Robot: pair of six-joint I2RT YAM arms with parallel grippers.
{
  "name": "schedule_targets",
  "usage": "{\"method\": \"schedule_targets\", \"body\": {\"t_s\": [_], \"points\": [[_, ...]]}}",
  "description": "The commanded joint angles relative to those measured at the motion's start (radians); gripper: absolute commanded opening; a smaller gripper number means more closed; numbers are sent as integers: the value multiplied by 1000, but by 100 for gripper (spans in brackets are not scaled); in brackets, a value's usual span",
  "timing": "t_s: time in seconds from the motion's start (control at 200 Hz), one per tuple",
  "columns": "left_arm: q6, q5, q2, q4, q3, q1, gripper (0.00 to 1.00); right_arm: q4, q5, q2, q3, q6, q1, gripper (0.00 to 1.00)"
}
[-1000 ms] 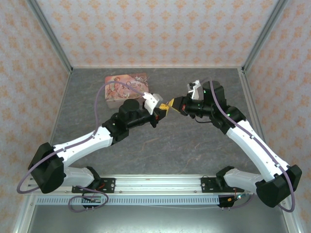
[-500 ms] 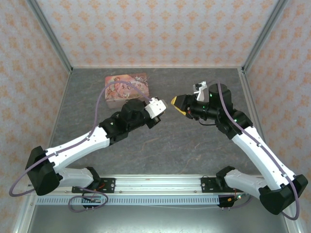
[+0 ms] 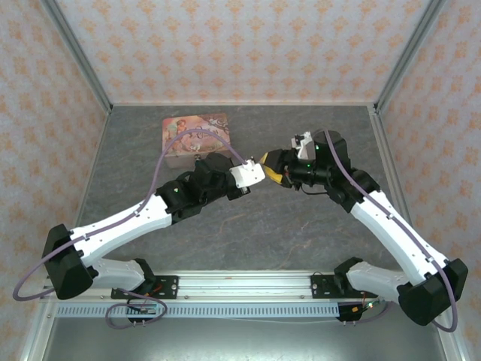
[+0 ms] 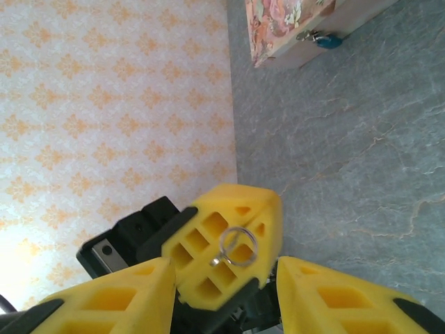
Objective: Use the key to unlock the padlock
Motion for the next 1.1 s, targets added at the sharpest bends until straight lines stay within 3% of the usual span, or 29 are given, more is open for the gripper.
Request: {"method": "schedule_targets", "body": {"t_s": [0.0,1.021,1.096], "points": [[39,-25,10,-20,33,-9,0,32,-43,27,24,86,4,42],[29,-46,17,8,28,-10,0,-52,-39,73,49,40,5,4],[18,-41,12,10,24,-11,9,-56,-27,66,47,26,4,1]]}}
